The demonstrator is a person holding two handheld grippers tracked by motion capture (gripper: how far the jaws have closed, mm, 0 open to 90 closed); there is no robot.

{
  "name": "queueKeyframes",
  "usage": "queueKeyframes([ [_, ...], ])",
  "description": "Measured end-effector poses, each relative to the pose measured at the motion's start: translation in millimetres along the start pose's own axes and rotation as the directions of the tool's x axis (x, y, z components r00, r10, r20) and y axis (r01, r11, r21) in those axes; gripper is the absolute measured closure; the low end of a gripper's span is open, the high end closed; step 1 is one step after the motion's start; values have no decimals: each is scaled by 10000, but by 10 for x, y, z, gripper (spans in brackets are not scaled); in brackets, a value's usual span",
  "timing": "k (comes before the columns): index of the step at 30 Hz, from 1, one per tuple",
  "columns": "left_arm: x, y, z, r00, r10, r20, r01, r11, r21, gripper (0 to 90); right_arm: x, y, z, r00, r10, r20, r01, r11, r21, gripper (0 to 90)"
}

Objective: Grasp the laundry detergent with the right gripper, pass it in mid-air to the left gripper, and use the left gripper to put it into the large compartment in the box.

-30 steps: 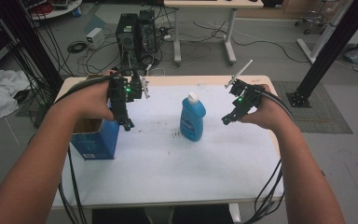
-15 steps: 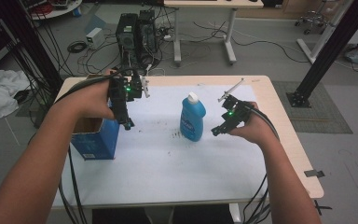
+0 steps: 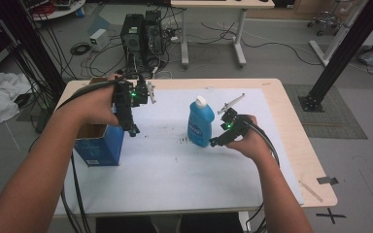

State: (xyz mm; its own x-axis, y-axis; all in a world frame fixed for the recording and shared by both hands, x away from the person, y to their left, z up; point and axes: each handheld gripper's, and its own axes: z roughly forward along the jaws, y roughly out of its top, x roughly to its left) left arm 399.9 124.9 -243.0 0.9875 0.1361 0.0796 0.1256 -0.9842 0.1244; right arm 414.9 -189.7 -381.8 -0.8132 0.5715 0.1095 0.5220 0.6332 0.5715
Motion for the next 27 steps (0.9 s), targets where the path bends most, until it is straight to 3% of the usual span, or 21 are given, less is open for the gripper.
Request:
queueKeyframes([
  [19, -10, -43, 1, 10000, -94, -31, 94, 9999, 72, 63, 97, 85, 253, 9983, 202, 544, -118, 9887, -1497, 126],
  [27, -14, -54, 6, 9999, -125, -42, 125, 9998, 143, 63, 115, 84, 345, 9966, 272, 779, -87, 9734, -2287, 126],
])
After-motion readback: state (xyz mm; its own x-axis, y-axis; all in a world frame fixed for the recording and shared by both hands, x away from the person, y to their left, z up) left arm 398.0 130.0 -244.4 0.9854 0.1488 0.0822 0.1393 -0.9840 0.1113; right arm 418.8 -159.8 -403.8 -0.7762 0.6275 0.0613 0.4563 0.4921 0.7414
